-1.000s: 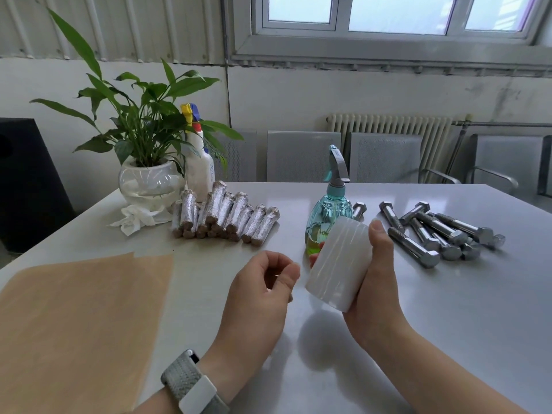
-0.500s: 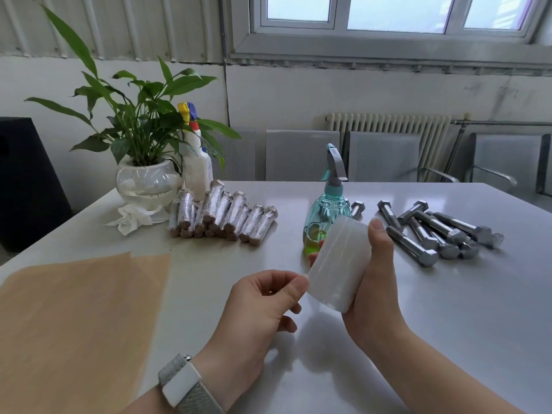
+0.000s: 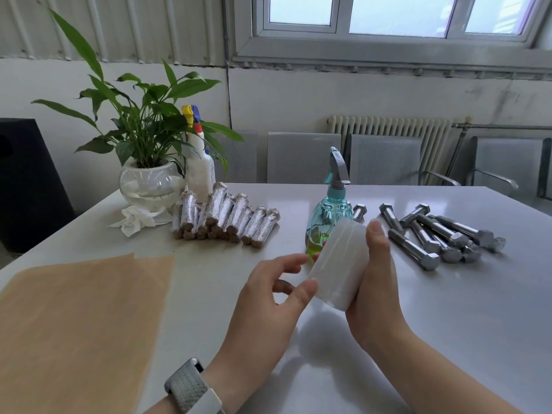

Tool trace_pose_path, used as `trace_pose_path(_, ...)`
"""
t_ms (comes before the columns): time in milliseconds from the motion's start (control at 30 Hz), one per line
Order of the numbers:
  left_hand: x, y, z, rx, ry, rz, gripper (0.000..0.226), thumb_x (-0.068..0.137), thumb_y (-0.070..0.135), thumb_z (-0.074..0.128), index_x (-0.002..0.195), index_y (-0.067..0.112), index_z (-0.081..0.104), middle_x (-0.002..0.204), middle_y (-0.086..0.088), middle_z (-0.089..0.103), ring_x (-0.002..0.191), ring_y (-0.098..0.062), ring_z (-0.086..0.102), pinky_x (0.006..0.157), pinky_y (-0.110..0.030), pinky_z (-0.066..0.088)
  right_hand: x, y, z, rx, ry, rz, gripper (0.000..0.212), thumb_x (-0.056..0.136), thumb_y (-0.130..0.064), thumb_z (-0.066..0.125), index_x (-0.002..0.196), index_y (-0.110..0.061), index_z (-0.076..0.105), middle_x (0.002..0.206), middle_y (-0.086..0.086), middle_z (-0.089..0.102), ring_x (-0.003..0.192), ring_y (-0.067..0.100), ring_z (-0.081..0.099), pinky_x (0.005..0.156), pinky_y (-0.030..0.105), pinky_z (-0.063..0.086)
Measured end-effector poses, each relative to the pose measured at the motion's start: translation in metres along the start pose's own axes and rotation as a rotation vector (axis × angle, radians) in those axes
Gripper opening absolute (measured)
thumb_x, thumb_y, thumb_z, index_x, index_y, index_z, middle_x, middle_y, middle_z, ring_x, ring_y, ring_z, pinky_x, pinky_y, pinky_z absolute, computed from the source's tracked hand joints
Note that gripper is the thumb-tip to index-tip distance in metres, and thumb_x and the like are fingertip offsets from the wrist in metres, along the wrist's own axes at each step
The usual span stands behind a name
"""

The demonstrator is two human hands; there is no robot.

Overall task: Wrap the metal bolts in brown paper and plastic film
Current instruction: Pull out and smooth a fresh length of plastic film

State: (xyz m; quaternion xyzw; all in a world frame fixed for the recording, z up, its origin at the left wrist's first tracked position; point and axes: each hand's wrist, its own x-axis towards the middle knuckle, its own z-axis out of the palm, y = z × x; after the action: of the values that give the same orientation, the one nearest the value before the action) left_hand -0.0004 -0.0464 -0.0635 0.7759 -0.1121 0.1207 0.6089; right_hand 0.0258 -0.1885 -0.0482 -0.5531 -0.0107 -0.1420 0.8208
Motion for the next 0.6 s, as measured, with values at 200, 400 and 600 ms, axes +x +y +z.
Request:
trace_pose_path(200, 0.002, 0.000, 0.003, 0.045, 0.060, 0.141, 0.024, 0.086, 0.022, 0.072, 0.108, 0.029, 0.074, 0.108, 0.027, 0.063, 0.094, 0.000, 0.065, 0.071, -0.011, 0.046, -0.004, 0.000, 0.006, -0.171, 0.009, -0.066, 0.078, 0.068, -0.076, 0.053, 0.116, -0.015, 0.056, 0.114, 0.018, 0.064, 0.107, 0.037, 0.063, 0.092, 0.062, 0.049)
trace_pose_path(400, 0.007, -0.001, 0.000, 0.120, 0.116, 0.198, 0.016, 0.085, 0.012, 0.074, 0.089, 0.027, 0.078, 0.095, 0.021, 0.068, 0.086, -0.001, 0.067, 0.069, -0.008, 0.046, -0.002, 0.003, 0.005, -0.207, -0.018, -0.104, 0.057, 0.069, -0.072, 0.056, 0.108, -0.030, 0.058, 0.106, 0.007, 0.067, 0.099, 0.028, 0.067, 0.087, 0.054, 0.055)
trace_pose_path(600, 0.012, 0.003, -0.011, 0.181, -0.005, 0.151, 0.019, 0.086, 0.010, 0.070, 0.089, 0.027, 0.079, 0.086, 0.016, 0.071, 0.079, 0.000, 0.068, 0.071, -0.010, 0.049, -0.002, 0.008, 0.003, -0.290, -0.097, -0.168, 0.043, 0.067, -0.075, 0.055, 0.098, -0.045, 0.059, 0.095, -0.008, 0.068, 0.085, 0.014, 0.068, 0.064, 0.030, 0.056)
